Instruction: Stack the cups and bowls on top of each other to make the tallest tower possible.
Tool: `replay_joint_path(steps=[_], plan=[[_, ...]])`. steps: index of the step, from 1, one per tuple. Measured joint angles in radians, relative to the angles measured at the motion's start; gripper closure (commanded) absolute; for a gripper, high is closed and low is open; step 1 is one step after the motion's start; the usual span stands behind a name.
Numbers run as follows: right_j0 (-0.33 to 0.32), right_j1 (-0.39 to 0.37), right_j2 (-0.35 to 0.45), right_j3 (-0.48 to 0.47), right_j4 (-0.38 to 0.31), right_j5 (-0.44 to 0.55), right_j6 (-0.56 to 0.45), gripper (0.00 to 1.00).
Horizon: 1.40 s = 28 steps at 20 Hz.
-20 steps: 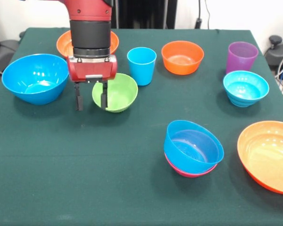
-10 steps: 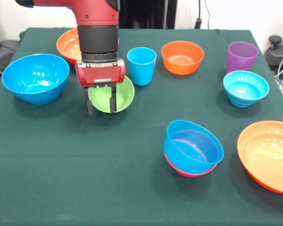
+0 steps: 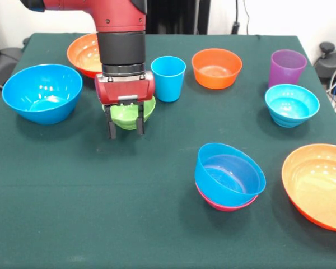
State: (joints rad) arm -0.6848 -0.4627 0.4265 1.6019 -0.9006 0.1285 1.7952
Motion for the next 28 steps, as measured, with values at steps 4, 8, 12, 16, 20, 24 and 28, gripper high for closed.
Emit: replay_joint_path(steps=[4,8,12,16,20,24,28], plan=[[-0.001,0.0,0.009,0.0,0.0,0.0,0.0,0.0],[-0.007,-0.005,0.02,0.008,0.003,0.003,0.0,0.0],[-0.047,-0.028,0.059,0.056,0.037,0.04,0.0,0.0],[-0.14,-0.074,0.137,0.16,0.151,0.157,0.0,0.0],[-0.19,-0.114,0.176,0.228,0.24,0.276,0.0,0.0],[-0.221,-0.178,0.215,0.311,0.315,0.424,0.0,0.0],[-0.218,-0.209,0.229,0.352,0.319,0.448,0.0,0.0]])
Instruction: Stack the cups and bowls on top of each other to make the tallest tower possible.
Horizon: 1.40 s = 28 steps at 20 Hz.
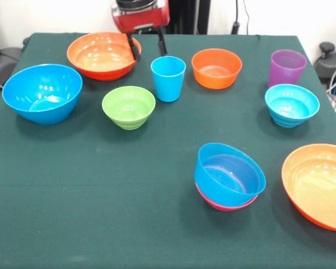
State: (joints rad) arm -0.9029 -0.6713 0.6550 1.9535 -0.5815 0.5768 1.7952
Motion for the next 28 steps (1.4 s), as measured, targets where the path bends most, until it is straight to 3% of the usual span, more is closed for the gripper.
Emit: replay_joint_path(steps=[7,11,16,21,28], plan=[[0.054,-0.025,-0.015,0.023,-0.063,-0.087,0.0,0.0],[0.132,-0.024,-0.054,0.024,-0.136,-0.249,0.0,0.0],[0.181,-0.023,-0.086,0.024,-0.147,-0.369,0.0,0.0],[0.176,-0.025,-0.09,0.024,-0.146,-0.399,0.0,0.0],[0.105,-0.018,-0.09,0.023,-0.13,-0.377,0.0,0.0]])
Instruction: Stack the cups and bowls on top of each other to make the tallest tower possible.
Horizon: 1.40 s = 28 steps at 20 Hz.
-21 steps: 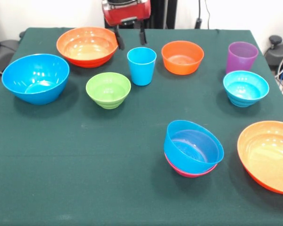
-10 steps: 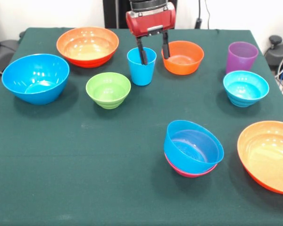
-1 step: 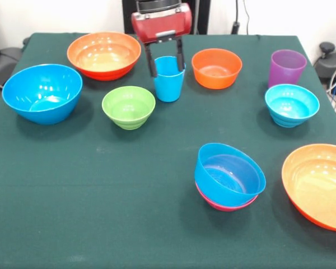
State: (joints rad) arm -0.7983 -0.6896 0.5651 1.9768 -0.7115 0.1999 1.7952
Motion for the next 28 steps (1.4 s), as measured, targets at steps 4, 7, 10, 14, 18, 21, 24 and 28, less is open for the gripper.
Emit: replay_joint_path(steps=[4,7,10,14,18,21,24,28], plan=[[-0.015,-0.004,-0.007,-0.002,0.0,0.055,0.0,0.0],[-0.009,-0.008,-0.013,-0.004,0.0,0.095,0.0,0.0],[0.009,-0.016,-0.021,-0.008,-0.002,0.132,0.0,0.0],[0.063,-0.038,-0.055,-0.008,-0.025,0.129,0.0,0.0],[0.138,-0.077,-0.093,-0.008,-0.031,0.104,0.0,0.0],[0.168,-0.1,-0.112,-0.008,-0.031,0.095,0.0,0.0],[0.193,-0.113,-0.134,-0.008,-0.031,0.095,0.0,0.0],[0.198,-0.115,-0.15,-0.008,-0.031,0.095,0.0,0.0]])
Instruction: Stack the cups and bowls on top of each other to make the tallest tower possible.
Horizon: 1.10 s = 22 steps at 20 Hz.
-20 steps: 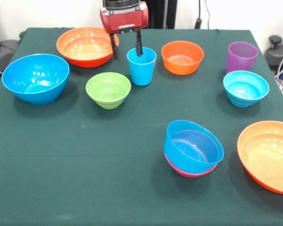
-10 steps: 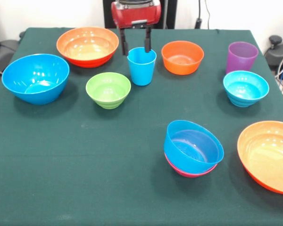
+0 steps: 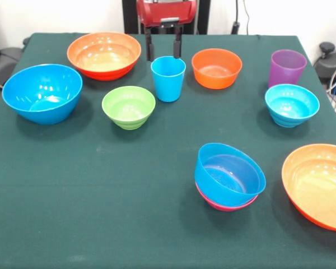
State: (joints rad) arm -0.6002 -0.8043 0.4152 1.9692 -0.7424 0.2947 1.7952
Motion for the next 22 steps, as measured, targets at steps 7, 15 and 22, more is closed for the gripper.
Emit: replay_joint_path(steps=[7,15,22], plan=[[-0.015,0.0,-0.023,-0.003,0.0,0.0,0.0,0.0],[-0.014,0.015,-0.046,-0.023,0.0,0.0,0.0,0.0],[-0.011,0.021,-0.052,-0.028,0.0,0.0,0.0,0.0]])
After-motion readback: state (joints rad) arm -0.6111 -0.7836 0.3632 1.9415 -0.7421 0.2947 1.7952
